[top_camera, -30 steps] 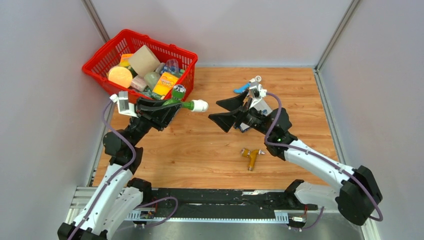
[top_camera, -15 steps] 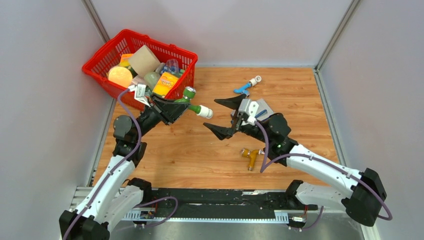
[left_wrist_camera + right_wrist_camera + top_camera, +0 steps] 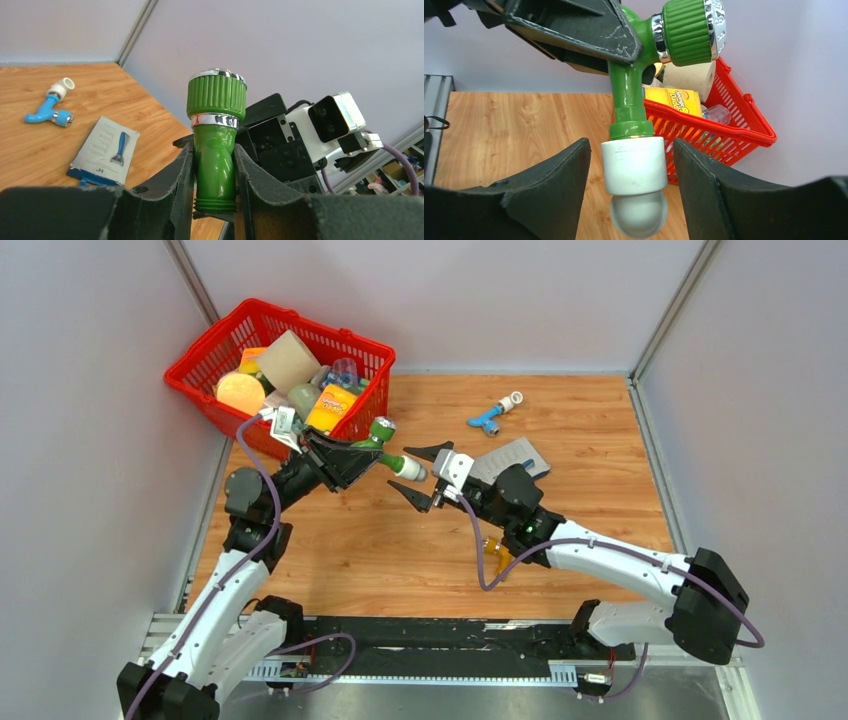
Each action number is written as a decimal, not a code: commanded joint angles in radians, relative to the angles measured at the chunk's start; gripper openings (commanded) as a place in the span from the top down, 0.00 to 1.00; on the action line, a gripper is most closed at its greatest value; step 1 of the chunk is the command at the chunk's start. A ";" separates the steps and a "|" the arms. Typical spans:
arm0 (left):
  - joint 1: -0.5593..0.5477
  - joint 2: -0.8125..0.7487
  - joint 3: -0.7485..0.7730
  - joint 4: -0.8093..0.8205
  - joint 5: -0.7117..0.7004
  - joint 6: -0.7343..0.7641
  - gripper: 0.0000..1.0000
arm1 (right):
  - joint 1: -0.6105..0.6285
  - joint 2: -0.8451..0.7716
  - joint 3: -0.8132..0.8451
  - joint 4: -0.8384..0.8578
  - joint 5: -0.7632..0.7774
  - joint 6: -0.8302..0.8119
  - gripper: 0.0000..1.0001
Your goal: Install the water faucets
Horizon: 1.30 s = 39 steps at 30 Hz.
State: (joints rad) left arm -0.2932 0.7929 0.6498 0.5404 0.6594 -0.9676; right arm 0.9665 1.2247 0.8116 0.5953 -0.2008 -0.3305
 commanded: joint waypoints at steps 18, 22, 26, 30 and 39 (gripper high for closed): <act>-0.003 0.100 0.156 0.240 0.396 0.095 1.00 | -0.238 0.033 0.090 0.148 -0.610 0.635 1.00; -0.003 0.082 0.157 0.210 0.364 0.112 1.00 | -0.224 0.004 0.106 0.009 -0.539 0.529 1.00; -0.003 0.046 0.163 0.100 0.312 0.161 0.94 | -0.221 -0.069 0.057 -0.028 -0.431 0.426 1.00; -0.003 -0.003 0.178 -0.106 0.177 0.231 0.70 | -0.222 -0.142 0.034 -0.090 -0.307 0.335 1.00; -0.003 -0.162 0.217 -0.536 -0.136 0.449 0.39 | -0.319 -0.211 0.047 -0.285 -0.025 0.252 1.00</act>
State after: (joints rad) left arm -0.2993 0.7040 0.8307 0.1761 0.6609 -0.6693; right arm 0.7033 1.0393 0.8425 0.3710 -0.4019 -0.0574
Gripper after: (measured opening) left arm 0.602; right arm 0.437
